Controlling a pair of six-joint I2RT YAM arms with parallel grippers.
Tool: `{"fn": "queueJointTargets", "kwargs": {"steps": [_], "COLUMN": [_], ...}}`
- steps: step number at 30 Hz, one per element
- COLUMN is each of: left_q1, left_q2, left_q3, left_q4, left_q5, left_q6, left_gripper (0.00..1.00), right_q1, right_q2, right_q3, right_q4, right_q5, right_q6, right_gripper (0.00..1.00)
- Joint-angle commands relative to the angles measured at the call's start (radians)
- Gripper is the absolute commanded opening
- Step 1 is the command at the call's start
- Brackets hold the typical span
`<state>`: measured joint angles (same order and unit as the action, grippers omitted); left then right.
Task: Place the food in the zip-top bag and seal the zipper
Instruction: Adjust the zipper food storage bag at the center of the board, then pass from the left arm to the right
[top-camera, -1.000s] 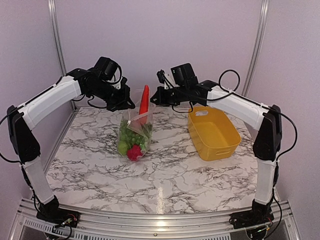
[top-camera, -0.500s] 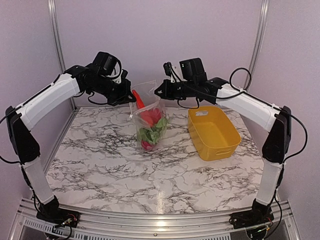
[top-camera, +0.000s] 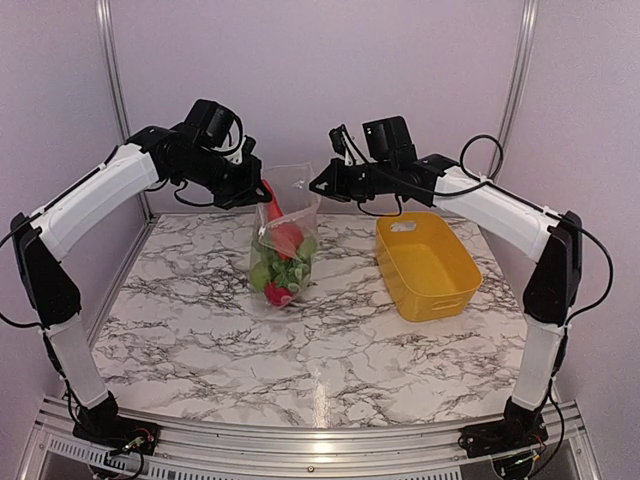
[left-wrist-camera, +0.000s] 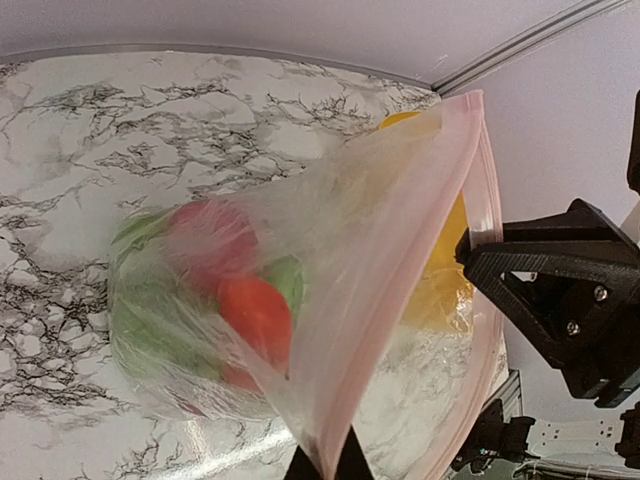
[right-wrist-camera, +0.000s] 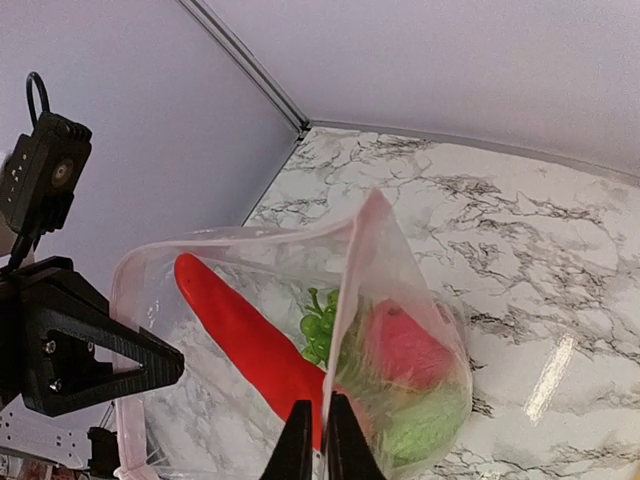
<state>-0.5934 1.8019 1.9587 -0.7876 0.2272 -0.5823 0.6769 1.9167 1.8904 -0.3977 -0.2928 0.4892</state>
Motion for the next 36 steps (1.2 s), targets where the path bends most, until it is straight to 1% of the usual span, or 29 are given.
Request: {"fn": "queueJointTargets", "kwargs": {"steps": [1,2,3,7,8,10,13,15,17,18,20,23,26,29,36], "left_q1": [-0.003,-0.011,-0.018,-0.022,-0.022,-0.022,-0.022,-0.023,-0.024,-0.025,-0.025,-0.03,-0.053,-0.078,-0.099], "left_q2": [0.026,0.027,0.023,0.008,0.005,0.002,0.005,0.004,-0.004,-0.009,-0.024,-0.042,-0.054,-0.059,-0.062], "left_q3": [-0.046,-0.05,-0.05,-0.045,-0.044,-0.047,-0.057,-0.068,-0.081,-0.089,-0.115,-0.159,-0.191,-0.206,-0.194], "left_q4": [-0.013,-0.012,-0.011,-0.004,0.005,0.021,0.029,0.033,0.036,0.038,0.049,0.063,0.074,0.074,0.069], "left_q5": [0.132,0.137,0.132,0.127,0.137,0.166,0.197,0.208,0.21,0.216,0.228,0.255,0.274,0.271,0.259], "left_q6": [0.0,0.015,0.031,0.065,0.069,0.076,0.077,0.071,0.069,0.068,0.068,0.06,0.065,0.078,0.085], "left_gripper": [0.0,0.0,0.0,0.0,0.0,0.0,0.0,0.0,0.0,0.0,0.0,0.0,0.0,0.0,0.0], "right_q1": [-0.024,-0.024,-0.023,-0.027,-0.027,-0.025,-0.023,-0.013,0.017,0.035,0.075,0.141,0.221,0.267,0.308], "right_q2": [0.001,-0.002,-0.01,-0.067,-0.086,-0.123,-0.168,-0.176,-0.163,-0.166,-0.189,-0.177,-0.165,-0.157,-0.162], "right_q3": [0.068,0.073,0.08,0.072,0.059,0.014,-0.064,-0.074,-0.037,-0.037,-0.065,-0.068,-0.079,-0.08,-0.098], "right_q4": [-0.038,-0.039,-0.046,-0.069,-0.069,-0.057,-0.062,-0.127,-0.241,-0.272,-0.288,-0.351,-0.389,-0.418,-0.415], "right_q5": [-0.091,-0.114,-0.124,-0.137,-0.15,-0.224,-0.308,-0.344,-0.303,-0.27,-0.223,-0.148,-0.049,0.028,0.195], "right_q6": [0.004,-0.021,-0.05,-0.2,-0.241,-0.326,-0.411,-0.503,-0.634,-0.671,-0.723,-0.782,-0.827,-0.852,-0.884], "right_gripper": [0.17,0.24,0.28,0.39,0.41,0.43,0.44,0.44,0.45,0.46,0.52,0.55,0.55,0.55,0.54]}}
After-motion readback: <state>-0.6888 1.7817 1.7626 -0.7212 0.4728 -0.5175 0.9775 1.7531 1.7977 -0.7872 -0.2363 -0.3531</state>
